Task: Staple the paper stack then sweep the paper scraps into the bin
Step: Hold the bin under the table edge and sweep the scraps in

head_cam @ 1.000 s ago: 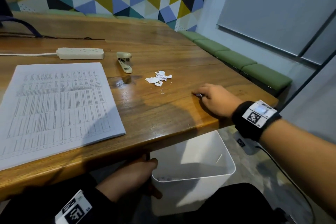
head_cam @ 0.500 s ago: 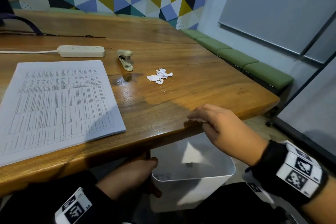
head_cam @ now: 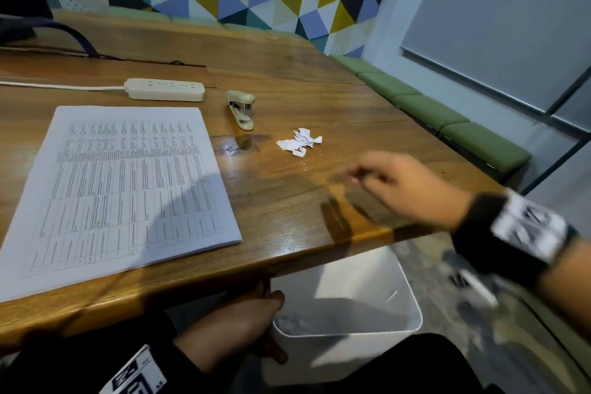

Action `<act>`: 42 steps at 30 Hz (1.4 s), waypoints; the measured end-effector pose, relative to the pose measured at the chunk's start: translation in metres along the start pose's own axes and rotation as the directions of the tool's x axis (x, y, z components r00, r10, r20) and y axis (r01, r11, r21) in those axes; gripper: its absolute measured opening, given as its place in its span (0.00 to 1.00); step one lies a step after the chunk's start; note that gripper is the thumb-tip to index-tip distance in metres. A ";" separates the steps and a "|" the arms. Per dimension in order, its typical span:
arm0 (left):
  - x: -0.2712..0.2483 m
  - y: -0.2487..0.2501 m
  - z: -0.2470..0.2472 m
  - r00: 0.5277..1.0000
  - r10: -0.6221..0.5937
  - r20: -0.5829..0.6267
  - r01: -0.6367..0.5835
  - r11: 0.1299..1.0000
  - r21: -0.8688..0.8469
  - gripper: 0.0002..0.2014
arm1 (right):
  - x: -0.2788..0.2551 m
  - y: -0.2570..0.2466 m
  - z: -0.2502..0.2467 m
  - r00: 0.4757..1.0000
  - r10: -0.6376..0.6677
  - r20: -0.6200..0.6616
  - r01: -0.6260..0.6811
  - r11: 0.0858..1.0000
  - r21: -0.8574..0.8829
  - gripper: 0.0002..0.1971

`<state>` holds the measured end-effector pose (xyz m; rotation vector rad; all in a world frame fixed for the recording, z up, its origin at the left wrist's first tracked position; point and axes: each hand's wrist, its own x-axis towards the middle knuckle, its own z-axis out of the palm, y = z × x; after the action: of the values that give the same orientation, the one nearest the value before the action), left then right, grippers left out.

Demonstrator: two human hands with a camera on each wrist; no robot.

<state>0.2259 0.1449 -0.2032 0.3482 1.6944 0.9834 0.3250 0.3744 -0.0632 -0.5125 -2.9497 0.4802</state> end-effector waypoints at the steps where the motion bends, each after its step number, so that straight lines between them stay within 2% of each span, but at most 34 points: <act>1: -0.001 0.000 -0.001 1.000 -0.001 -0.002 0.001 1.000 0.003 0.11 | 0.026 0.003 -0.004 0.999 0.032 0.017 -0.031 0.997 -0.073 0.17; 4: -0.002 0.001 -0.002 1.000 0.001 0.020 -0.002 1.000 0.026 0.11 | 0.096 0.008 -0.007 0.986 0.149 0.079 -0.128 0.965 -0.227 0.24; 6: 0.000 0.002 -0.004 0.999 0.013 0.035 -0.014 0.999 0.038 0.10 | 0.130 0.008 -0.003 0.975 0.189 0.112 -0.149 0.943 -0.297 0.25; 11: 0.009 -0.001 -0.004 0.996 0.007 0.084 -0.012 0.998 0.055 0.05 | 0.164 0.000 0.012 0.962 0.182 0.202 -0.103 0.932 -0.349 0.20; 14: 0.012 -0.004 -0.005 0.994 0.020 0.107 -0.027 0.997 0.070 0.08 | 0.147 0.000 0.017 0.959 0.170 0.228 -0.077 0.927 -0.367 0.19; 17: 0.011 -0.005 -0.007 0.992 0.016 0.129 -0.023 0.998 0.052 0.15 | 0.111 0.006 0.013 0.951 0.170 0.259 -0.079 0.942 -0.326 0.18; 19: 0.012 -0.008 -0.006 0.990 0.010 0.141 -0.013 1.000 0.020 0.20 | 0.083 0.011 0.008 0.955 0.118 0.274 -0.045 0.965 -0.259 0.19; 22: 0.016 -0.008 -0.003 0.993 0.030 0.118 -0.033 0.999 0.027 0.14 | 0.069 0.016 0.006 0.975 0.068 0.212 -0.026 0.980 -0.196 0.20; 27: 0.012 -0.001 0.005 0.996 0.024 0.085 -0.027 0.999 0.039 0.13 | 0.082 0.022 0.015 0.975 0.139 0.171 -0.093 0.963 -0.251 0.24; 30: 0.010 0.002 0.006 0.997 0.018 0.076 -0.022 0.998 0.060 0.12 | 0.071 0.017 0.019 0.981 0.086 0.173 -0.041 0.967 -0.252 0.20; 32: 0.009 0.003 0.006 0.997 0.011 0.074 -0.016 0.998 0.066 0.15 | 0.050 0.011 0.022 0.982 0.045 0.181 -0.002 0.973 -0.231 0.18; 34: 0.008 0.004 0.005 0.997 0.004 0.078 -0.010 0.997 0.078 0.19 | 0.023 0.002 0.025 0.984 0.007 0.180 0.032 0.978 -0.208 0.20; 36: 0.006 0.003 0.002 0.997 -0.002 0.074 -0.004 0.996 0.084 0.21 | -0.002 -0.006 0.026 0.981 -0.026 0.194 0.059 0.985 -0.165 0.24; 38: 0.007 0.001 0.000 0.998 0.003 0.060 -0.010 0.994 0.109 0.21 | -0.020 -0.007 0.025 0.978 -0.032 0.208 0.060 0.989 -0.133 0.22; 42: 0.007 0.005 -0.001 1.000 0.019 0.001 -0.018 0.991 0.132 0.22 | -0.020 -0.001 0.026 0.993 -0.047 0.111 0.060 0.992 -0.114 0.20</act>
<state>0.2211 0.1516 -0.2038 0.4515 1.7639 0.8865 0.3396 0.3596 -0.0881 -0.4302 -3.1007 0.3413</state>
